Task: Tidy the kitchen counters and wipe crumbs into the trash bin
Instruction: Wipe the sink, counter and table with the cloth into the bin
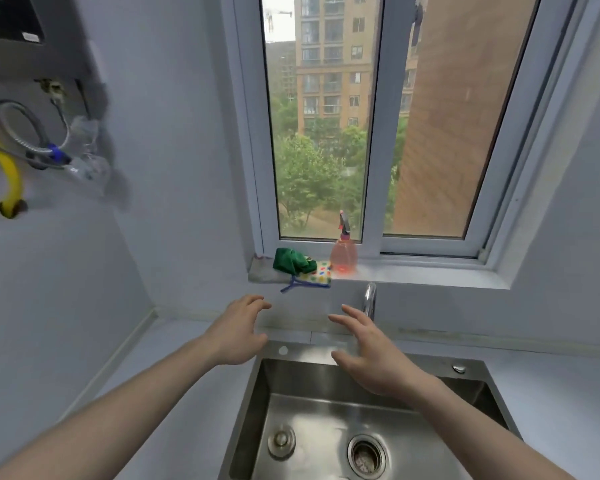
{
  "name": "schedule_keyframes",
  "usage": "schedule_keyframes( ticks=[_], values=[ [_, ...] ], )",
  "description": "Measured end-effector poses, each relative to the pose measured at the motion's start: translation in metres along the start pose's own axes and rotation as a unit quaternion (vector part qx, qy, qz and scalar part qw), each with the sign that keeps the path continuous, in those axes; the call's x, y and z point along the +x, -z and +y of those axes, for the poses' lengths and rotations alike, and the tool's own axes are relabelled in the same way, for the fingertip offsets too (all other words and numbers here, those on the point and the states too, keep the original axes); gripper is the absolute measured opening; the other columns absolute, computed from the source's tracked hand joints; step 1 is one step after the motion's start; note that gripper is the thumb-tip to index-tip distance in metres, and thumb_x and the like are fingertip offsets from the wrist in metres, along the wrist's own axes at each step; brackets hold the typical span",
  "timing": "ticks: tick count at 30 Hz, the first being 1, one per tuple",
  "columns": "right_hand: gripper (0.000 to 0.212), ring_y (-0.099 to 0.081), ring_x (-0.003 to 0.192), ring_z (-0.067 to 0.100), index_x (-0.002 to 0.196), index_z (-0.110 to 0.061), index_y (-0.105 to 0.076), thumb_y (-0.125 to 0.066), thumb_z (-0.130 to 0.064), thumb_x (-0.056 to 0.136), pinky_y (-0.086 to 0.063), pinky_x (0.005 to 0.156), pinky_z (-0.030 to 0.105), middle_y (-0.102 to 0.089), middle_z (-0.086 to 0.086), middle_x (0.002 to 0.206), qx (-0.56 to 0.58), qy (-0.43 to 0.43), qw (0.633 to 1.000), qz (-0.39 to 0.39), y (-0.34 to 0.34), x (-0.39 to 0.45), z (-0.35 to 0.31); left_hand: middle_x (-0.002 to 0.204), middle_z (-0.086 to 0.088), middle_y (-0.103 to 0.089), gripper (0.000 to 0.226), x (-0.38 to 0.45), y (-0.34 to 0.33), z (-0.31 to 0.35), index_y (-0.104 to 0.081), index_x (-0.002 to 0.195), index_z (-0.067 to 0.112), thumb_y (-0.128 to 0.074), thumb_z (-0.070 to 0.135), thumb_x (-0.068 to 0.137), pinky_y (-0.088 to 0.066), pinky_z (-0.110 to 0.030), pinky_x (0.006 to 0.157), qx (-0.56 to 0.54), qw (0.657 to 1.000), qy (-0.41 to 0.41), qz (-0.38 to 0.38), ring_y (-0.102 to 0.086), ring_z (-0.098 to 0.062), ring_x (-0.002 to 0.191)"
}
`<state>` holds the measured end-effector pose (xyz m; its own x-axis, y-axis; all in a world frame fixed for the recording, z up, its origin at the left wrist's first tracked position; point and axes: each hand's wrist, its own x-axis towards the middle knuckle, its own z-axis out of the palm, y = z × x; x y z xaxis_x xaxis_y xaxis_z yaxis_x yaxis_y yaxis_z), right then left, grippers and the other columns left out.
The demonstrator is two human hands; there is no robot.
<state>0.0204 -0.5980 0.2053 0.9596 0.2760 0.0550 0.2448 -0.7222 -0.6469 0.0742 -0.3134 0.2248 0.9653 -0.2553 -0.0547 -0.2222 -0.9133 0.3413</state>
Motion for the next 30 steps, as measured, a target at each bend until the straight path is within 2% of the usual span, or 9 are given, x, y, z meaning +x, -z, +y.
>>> schedule_keyframes(
  ticks=[9, 13, 18, 24, 27, 30],
  values=[
    [0.068, -0.016, 0.154, 0.012, 0.155, -0.036, -0.033, -0.065, -0.035, 0.095, -0.019, 0.122, 0.028, -0.012, -0.012, 0.168, -0.037, -0.034, 0.999, 0.015, 0.031, 0.058, 0.028, 0.151, -0.005, -0.043, 0.066, 0.141, 0.013, -0.007, -0.044, 0.148, 0.017, -0.062, 0.026, 0.085, -0.037, -0.035, 0.114, -0.016, 0.998, 0.045, -0.029, -0.042, -0.022, 0.138],
    [0.068, -0.019, 0.154, 0.011, 0.154, -0.039, -0.033, -0.064, -0.038, 0.093, -0.023, 0.123, 0.031, -0.011, -0.015, 0.167, -0.046, -0.052, 0.997, 0.04, 0.04, 0.07, 0.04, 0.152, -0.008, -0.04, 0.068, 0.204, 0.019, -0.01, -0.041, 0.15, 0.014, -0.061, 0.025, 0.086, -0.038, -0.038, 0.114, 0.013, 0.999, 0.041, -0.028, -0.042, -0.027, 0.137],
    [0.069, -0.022, 0.151, 0.005, 0.153, -0.046, -0.029, -0.062, -0.044, 0.093, -0.024, 0.121, 0.026, -0.009, -0.022, 0.165, -0.051, -0.083, 0.993, 0.062, 0.047, 0.083, 0.05, 0.15, -0.002, -0.038, 0.072, 0.267, 0.016, -0.023, -0.037, 0.149, 0.017, -0.064, 0.022, 0.082, -0.049, -0.042, 0.103, 0.086, 0.996, -0.001, -0.024, -0.046, -0.026, 0.13],
    [0.066, -0.019, 0.15, -0.001, 0.153, -0.048, -0.029, -0.06, -0.045, 0.094, -0.02, 0.116, 0.018, -0.007, -0.028, 0.163, -0.049, -0.116, 0.989, 0.075, 0.043, 0.099, 0.053, 0.156, 0.001, -0.028, 0.089, 0.327, 0.001, -0.04, -0.029, 0.154, 0.022, -0.072, 0.021, 0.076, -0.041, -0.043, 0.11, 0.147, 0.982, -0.066, -0.1, -0.039, -0.028, 0.133],
    [0.066, -0.02, 0.15, -0.001, 0.152, -0.049, -0.028, -0.06, -0.047, 0.094, -0.022, 0.117, 0.021, -0.006, -0.031, 0.162, -0.051, -0.132, 0.987, 0.074, 0.039, 0.104, 0.052, 0.162, 0.002, -0.023, 0.087, 0.354, -0.007, -0.045, -0.023, 0.158, 0.023, -0.062, 0.011, 0.081, -0.036, -0.039, 0.115, 0.156, 0.979, -0.063, -0.115, -0.033, -0.028, 0.14],
    [0.067, -0.021, 0.149, -0.002, 0.152, -0.049, -0.028, -0.059, -0.049, 0.093, -0.024, 0.12, 0.024, -0.006, -0.034, 0.161, -0.047, -0.143, 0.986, 0.075, 0.036, 0.104, 0.051, 0.159, -0.003, -0.036, 0.085, 0.373, -0.005, -0.048, -0.026, 0.157, 0.021, -0.06, 0.017, 0.079, -0.036, -0.034, 0.116, 0.161, 0.978, -0.045, -0.126, -0.036, -0.026, 0.143]
  ],
)
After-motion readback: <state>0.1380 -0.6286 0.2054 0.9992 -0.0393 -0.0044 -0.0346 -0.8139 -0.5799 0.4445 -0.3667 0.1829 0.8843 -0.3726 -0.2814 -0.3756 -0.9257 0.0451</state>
